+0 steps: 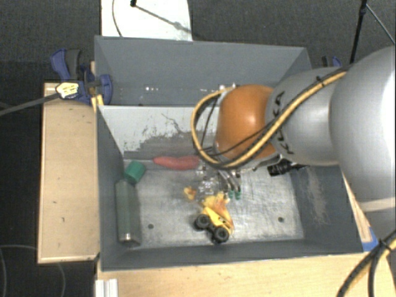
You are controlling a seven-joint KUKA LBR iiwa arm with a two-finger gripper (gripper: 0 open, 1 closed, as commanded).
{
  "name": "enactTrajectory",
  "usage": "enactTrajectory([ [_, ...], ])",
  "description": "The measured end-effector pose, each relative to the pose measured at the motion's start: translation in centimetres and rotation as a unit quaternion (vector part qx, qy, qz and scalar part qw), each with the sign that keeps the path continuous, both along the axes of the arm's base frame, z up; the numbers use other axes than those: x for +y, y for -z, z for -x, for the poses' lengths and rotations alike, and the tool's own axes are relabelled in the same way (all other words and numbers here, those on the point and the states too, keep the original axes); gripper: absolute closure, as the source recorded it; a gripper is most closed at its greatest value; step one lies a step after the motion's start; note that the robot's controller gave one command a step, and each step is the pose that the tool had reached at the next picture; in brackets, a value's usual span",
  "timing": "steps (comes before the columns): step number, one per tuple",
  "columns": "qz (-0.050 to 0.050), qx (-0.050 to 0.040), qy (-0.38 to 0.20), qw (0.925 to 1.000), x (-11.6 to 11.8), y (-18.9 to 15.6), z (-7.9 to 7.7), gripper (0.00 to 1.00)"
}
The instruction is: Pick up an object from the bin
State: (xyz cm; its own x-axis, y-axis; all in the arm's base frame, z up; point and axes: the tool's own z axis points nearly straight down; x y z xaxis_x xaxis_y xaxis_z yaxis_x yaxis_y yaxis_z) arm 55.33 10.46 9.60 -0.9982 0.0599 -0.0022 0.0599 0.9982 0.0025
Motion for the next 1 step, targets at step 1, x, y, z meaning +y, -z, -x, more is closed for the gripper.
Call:
enactTrajectory([
  [1, 0.001, -0.001, -0.144, 0.9896, 3.2, -17.16, -0.63, 1.0],
])
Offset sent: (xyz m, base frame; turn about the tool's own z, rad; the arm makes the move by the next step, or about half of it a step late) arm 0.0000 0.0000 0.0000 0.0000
